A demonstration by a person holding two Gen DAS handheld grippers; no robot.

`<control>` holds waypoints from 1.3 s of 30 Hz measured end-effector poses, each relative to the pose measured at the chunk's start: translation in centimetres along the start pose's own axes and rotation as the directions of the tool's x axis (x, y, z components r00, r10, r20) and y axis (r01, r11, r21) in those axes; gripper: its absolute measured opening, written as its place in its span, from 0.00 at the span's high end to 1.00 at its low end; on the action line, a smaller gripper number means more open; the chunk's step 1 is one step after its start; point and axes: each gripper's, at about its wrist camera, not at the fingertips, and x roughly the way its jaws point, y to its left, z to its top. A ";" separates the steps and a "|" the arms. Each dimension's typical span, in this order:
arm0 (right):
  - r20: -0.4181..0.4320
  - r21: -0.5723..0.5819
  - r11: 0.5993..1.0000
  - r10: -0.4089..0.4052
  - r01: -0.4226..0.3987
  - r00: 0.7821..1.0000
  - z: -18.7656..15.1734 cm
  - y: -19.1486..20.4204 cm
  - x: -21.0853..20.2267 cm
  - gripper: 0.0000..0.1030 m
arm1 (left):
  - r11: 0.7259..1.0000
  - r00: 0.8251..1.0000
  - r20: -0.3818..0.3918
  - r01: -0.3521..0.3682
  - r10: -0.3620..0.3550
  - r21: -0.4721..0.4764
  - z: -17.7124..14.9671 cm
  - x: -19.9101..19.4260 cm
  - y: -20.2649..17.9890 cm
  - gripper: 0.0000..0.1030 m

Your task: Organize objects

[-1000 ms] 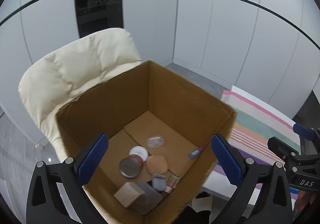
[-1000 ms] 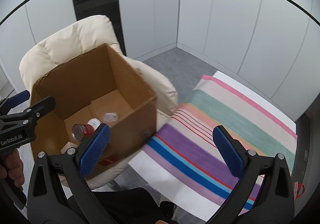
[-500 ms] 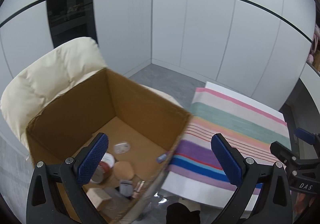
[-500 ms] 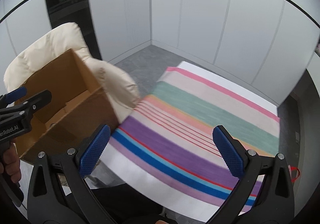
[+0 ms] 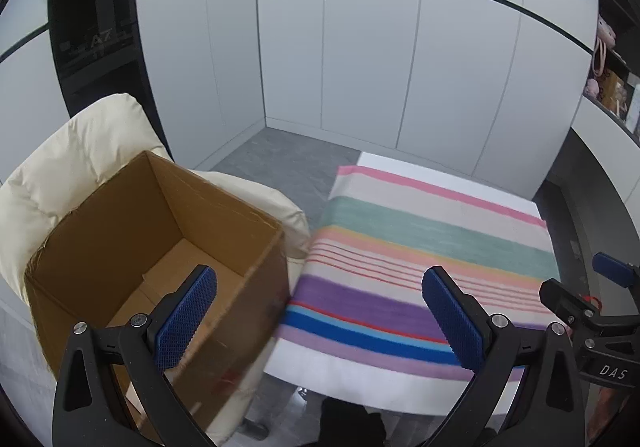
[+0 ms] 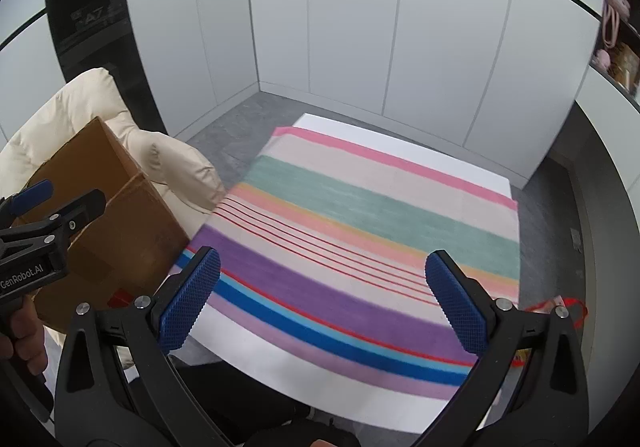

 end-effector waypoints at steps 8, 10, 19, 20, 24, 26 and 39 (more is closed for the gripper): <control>0.031 0.040 0.999 -0.016 0.014 0.999 -2.2 -1.3 -4.5 0.00 | 0.998 1.000 0.003 0.003 -0.003 0.055 -2.0 -2.9 -2.4 0.00; 0.029 0.035 0.999 -0.017 0.016 0.999 -3.3 -1.4 -5.6 0.00 | 0.999 1.000 -0.008 0.001 -0.001 0.054 -3.0 -3.8 -2.5 0.00; -0.037 0.047 0.999 0.005 -0.003 0.999 -7.8 -1.7 -9.1 0.00 | 0.995 1.000 -0.023 -0.017 0.020 0.100 -6.9 -8.0 -3.3 0.00; -0.033 0.044 0.999 -0.001 0.003 0.999 -8.2 -1.6 -9.7 0.00 | 0.995 0.999 -0.029 -0.017 0.020 0.097 -7.3 -8.3 -3.2 0.00; -0.034 0.053 0.999 -0.007 0.008 0.999 -9.5 -1.8 -11.1 0.00 | 0.995 0.999 -0.027 -0.032 0.034 0.093 -8.2 -9.6 -2.6 0.00; -0.039 0.061 0.998 -0.016 0.018 0.999 -10.0 -1.9 -11.6 0.00 | 0.996 0.999 -0.017 -0.043 0.045 0.082 -8.4 -10.2 -2.3 0.00; -0.037 0.076 0.995 -0.057 0.060 0.998 -10.1 -2.0 -11.9 0.00 | 0.998 1.000 -0.028 -0.012 0.014 0.055 -8.4 -10.3 -1.8 0.00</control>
